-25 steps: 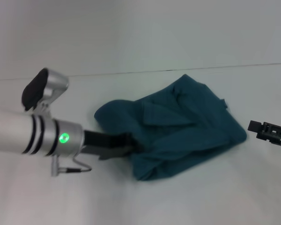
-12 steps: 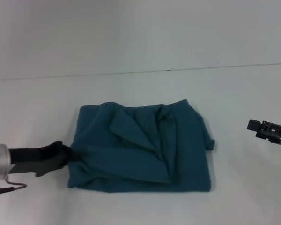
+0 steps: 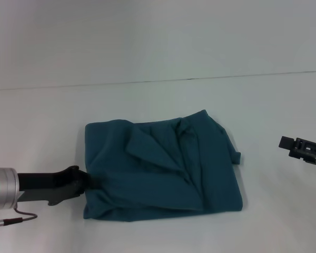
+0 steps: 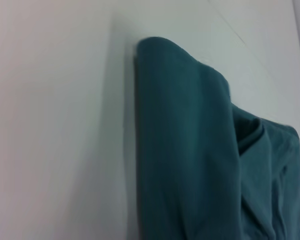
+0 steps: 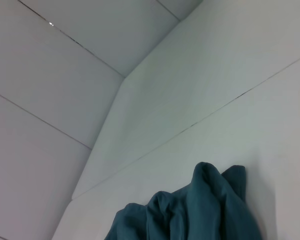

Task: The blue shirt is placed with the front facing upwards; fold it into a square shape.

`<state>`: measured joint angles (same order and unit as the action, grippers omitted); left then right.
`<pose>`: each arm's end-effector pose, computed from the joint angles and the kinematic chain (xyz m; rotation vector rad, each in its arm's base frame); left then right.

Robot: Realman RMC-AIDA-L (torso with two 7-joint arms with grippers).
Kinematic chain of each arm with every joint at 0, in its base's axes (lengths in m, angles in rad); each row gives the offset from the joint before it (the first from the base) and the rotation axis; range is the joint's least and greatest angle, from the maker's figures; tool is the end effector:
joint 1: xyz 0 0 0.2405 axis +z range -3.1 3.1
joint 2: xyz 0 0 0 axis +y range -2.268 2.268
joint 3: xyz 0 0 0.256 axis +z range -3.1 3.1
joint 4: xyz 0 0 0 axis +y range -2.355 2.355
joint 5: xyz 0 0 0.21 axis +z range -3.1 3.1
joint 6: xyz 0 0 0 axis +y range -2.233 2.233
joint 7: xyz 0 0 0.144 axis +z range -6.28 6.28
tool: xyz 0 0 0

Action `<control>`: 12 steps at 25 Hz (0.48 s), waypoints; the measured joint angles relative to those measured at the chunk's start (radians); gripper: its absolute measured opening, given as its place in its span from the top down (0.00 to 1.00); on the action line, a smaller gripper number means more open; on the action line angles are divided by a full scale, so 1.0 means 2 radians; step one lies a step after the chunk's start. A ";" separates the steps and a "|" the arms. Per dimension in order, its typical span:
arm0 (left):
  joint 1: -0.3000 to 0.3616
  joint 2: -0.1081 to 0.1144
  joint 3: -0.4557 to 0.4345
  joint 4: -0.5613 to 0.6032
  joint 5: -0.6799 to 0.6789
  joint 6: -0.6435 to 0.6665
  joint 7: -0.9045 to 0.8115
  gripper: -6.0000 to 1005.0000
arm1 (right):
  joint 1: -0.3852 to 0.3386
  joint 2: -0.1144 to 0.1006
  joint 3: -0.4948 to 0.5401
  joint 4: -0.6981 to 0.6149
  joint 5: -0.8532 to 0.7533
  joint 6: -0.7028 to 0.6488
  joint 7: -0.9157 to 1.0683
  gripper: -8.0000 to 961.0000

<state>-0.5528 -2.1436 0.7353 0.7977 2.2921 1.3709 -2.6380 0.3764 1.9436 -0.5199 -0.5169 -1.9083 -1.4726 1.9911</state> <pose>-0.2748 0.3452 -0.0186 -2.0331 -2.0930 -0.4607 0.3526 0.3027 0.0614 -2.0302 1.6617 0.9403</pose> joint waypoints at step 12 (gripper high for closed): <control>-0.006 0.022 -0.012 0.016 0.007 0.037 0.008 0.83 | 0.001 0.000 0.000 0.000 0.000 0.001 0.000 0.16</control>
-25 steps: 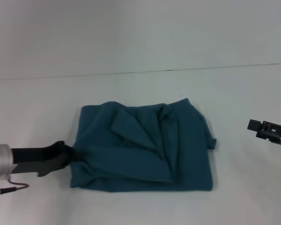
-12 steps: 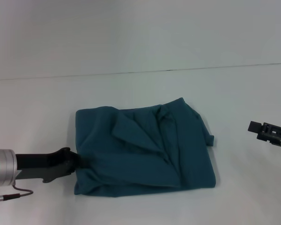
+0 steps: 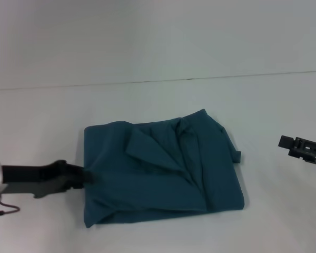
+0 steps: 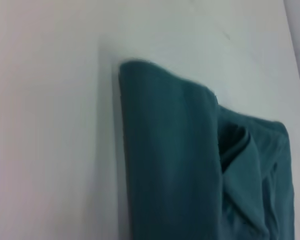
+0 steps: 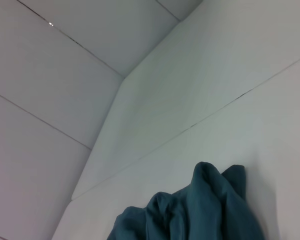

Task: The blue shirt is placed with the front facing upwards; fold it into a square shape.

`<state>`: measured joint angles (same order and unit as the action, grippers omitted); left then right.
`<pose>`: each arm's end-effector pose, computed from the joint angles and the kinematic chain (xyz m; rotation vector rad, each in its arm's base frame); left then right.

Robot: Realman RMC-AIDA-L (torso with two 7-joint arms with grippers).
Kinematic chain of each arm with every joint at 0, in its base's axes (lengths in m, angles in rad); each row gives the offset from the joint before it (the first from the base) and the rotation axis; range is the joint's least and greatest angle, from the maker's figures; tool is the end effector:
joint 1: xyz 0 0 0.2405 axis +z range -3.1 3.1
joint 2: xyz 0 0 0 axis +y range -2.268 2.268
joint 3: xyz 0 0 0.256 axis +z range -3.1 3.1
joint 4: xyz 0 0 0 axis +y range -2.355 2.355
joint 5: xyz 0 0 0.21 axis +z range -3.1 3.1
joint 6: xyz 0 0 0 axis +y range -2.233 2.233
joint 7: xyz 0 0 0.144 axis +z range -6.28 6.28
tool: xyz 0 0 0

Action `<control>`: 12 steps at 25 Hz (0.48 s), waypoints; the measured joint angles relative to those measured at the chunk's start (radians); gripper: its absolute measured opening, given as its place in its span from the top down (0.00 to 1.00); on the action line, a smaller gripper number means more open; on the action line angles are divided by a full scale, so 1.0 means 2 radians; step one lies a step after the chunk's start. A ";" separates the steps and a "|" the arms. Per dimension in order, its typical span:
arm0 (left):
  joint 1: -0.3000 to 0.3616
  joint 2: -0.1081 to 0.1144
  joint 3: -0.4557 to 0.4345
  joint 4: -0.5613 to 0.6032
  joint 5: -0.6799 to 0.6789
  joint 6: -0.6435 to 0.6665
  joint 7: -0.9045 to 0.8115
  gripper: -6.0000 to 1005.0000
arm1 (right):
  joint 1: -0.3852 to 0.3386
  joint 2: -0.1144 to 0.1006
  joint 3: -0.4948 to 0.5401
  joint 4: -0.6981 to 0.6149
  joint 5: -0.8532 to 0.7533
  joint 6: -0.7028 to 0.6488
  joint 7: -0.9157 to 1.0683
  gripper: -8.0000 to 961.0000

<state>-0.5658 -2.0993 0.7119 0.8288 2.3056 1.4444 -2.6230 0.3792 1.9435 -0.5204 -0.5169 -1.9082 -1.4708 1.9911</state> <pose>-0.2751 0.3498 0.0059 -2.0863 -2.0381 -0.4342 0.3520 0.3038 0.0614 -2.0318 1.6592 0.9398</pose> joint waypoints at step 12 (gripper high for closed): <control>0.026 -0.002 -0.066 0.045 -0.064 0.043 0.039 0.51 | 0.014 -0.006 -0.005 -0.003 -0.030 -0.014 0.009 0.17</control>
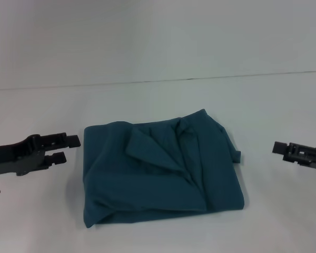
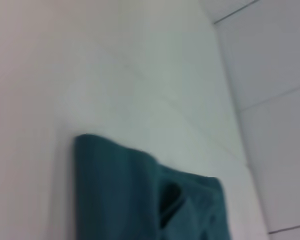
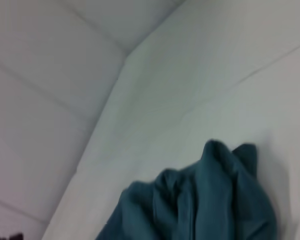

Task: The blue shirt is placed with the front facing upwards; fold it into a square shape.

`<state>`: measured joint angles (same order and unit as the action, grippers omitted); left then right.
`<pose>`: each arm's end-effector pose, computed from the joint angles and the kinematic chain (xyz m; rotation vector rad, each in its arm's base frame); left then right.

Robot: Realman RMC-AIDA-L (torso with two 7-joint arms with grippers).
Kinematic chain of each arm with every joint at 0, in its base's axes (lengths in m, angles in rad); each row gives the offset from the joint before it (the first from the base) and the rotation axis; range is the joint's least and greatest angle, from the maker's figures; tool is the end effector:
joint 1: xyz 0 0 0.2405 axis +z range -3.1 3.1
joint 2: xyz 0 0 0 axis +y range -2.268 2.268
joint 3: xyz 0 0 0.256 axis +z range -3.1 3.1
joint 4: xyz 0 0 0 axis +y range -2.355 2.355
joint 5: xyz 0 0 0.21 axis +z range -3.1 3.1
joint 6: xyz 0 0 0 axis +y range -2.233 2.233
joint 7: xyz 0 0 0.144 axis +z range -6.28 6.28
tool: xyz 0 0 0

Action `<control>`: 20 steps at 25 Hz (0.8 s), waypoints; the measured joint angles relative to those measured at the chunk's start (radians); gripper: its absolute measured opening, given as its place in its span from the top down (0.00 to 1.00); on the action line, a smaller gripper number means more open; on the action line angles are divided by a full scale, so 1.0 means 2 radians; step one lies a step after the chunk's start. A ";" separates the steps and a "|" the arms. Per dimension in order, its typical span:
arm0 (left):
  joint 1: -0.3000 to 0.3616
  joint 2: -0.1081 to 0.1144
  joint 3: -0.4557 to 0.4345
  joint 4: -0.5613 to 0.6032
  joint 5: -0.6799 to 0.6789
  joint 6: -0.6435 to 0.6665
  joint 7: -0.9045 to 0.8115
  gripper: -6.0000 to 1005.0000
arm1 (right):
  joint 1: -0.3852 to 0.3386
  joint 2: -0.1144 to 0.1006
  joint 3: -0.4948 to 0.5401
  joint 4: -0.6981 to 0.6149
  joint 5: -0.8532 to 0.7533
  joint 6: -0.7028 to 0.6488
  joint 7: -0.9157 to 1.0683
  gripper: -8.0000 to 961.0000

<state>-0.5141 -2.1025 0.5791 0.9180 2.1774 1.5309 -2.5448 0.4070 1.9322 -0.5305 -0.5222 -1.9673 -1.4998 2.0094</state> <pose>-0.2744 0.3450 0.0432 -2.0689 -1.9464 -0.7302 0.3455 0.3074 0.0598 -2.1138 1.6698 0.8758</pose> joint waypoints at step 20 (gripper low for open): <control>0.011 0.008 -0.090 0.024 -0.026 0.048 0.031 0.25 | 0.204 -0.035 -0.055 -0.047 -0.203 -0.043 0.260 0.17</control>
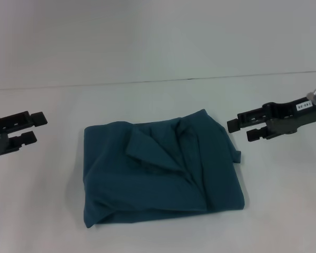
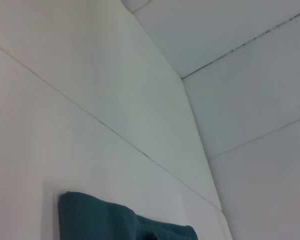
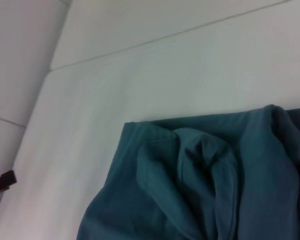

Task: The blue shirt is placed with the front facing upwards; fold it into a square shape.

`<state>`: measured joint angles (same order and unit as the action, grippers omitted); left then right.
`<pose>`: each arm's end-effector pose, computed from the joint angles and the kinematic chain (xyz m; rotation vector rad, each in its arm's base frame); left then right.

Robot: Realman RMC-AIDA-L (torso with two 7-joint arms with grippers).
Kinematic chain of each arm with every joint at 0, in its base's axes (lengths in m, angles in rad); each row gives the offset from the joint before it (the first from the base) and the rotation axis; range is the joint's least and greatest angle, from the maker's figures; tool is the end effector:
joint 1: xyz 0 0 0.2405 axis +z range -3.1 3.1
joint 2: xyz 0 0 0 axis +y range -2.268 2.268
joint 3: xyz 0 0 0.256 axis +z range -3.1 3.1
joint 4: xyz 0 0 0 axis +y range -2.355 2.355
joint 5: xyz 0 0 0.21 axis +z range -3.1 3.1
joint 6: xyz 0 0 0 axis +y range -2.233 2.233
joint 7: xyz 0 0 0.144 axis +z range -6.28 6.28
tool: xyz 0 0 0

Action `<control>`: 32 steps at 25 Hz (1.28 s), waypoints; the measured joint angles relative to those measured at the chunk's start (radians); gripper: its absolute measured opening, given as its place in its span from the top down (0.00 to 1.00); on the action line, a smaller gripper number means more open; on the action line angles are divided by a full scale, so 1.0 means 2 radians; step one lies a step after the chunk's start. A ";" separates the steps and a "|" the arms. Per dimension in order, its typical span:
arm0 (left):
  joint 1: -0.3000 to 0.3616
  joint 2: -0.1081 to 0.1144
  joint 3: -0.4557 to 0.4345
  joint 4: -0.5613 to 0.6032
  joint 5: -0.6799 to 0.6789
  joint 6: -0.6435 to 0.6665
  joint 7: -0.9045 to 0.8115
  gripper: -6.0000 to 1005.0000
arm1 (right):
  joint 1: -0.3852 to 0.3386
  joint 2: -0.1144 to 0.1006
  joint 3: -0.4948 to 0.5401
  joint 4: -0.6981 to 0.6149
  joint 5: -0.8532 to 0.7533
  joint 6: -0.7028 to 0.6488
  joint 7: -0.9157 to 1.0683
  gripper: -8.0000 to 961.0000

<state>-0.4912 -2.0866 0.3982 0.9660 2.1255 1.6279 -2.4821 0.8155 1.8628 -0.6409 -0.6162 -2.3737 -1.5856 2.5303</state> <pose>-0.2852 0.3344 0.0843 -2.0068 -1.8507 -0.9345 0.2387 0.4015 0.0708 -2.3383 1.8479 0.2853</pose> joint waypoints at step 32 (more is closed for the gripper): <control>0.002 -0.008 0.002 -0.018 -0.027 -0.024 0.018 0.25 | 0.038 0.073 -0.101 0.096 -0.002 0.162 0.053 0.18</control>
<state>-0.4873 -2.1027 0.4019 0.9291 2.0708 1.5808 -2.4457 0.8923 2.0082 -0.8426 -0.4250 -2.3770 -1.2623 2.6365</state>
